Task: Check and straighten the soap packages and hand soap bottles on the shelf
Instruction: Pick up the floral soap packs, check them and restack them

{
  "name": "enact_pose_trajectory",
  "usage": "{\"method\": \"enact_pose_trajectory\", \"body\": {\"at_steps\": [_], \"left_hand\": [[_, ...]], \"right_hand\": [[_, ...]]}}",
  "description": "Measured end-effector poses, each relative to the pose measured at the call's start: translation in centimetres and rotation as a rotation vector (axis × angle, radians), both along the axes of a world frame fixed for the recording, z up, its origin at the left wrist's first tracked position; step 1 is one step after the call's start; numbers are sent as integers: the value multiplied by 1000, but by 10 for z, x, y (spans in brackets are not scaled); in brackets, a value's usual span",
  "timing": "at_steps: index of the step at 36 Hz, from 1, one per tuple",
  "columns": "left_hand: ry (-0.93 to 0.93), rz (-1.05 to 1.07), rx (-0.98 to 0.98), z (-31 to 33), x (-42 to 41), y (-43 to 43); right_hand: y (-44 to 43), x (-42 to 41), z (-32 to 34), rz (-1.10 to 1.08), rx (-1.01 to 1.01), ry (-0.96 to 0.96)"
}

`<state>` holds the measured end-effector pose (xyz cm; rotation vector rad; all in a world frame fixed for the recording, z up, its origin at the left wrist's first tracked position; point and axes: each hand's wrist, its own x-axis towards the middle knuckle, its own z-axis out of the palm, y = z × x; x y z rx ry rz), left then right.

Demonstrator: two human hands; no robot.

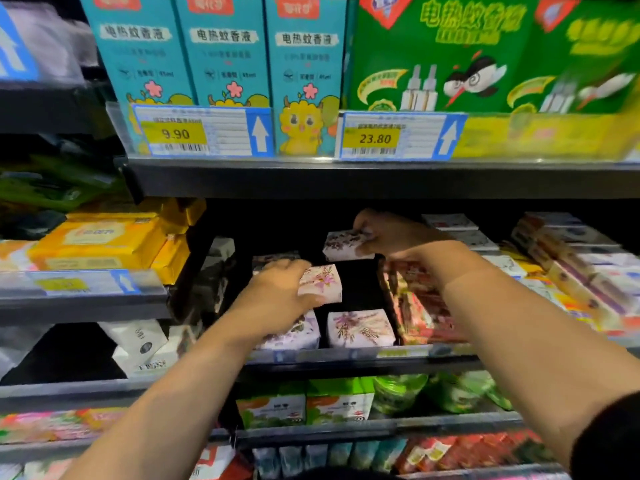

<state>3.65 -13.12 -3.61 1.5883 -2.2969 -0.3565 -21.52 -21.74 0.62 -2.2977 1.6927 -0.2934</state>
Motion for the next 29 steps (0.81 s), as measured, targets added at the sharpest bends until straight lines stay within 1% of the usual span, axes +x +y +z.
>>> {"method": "enact_pose_trajectory", "body": {"at_steps": [4, 7, 11, 14, 18, 19, 21, 23, 26, 29], "left_hand": [[-41, -66, 87, -5, -34, -7], [-60, -87, 138, -12, -45, -11], [-58, -101, 58, -7, -39, -10], [-90, -14, 29, 4, -21, -8], [-89, 96, -54, 0, 8, -13], [-108, 128, -52, -3, 15, -14], [-121, 216, 22, -9, 25, -14], [-54, 280, 91, -16, 32, -12], [102, 274, 142, -26, 37, -8], [183, 232, 179, -29, 43, -6]], "right_hand": [[9, -18, -7, -12, 100, -34], [14, -16, -13, -5, 118, -30], [14, -6, -25, -28, 172, 11], [10, 0, -37, -29, 273, 50], [11, 9, -32, 38, 216, 110], [11, 11, -30, 45, 197, 126], [13, 18, -28, 45, 148, 203], [14, 24, -27, 52, 104, 293], [12, 32, -26, 112, 133, 248], [7, 35, -19, 159, 193, 247]]}}
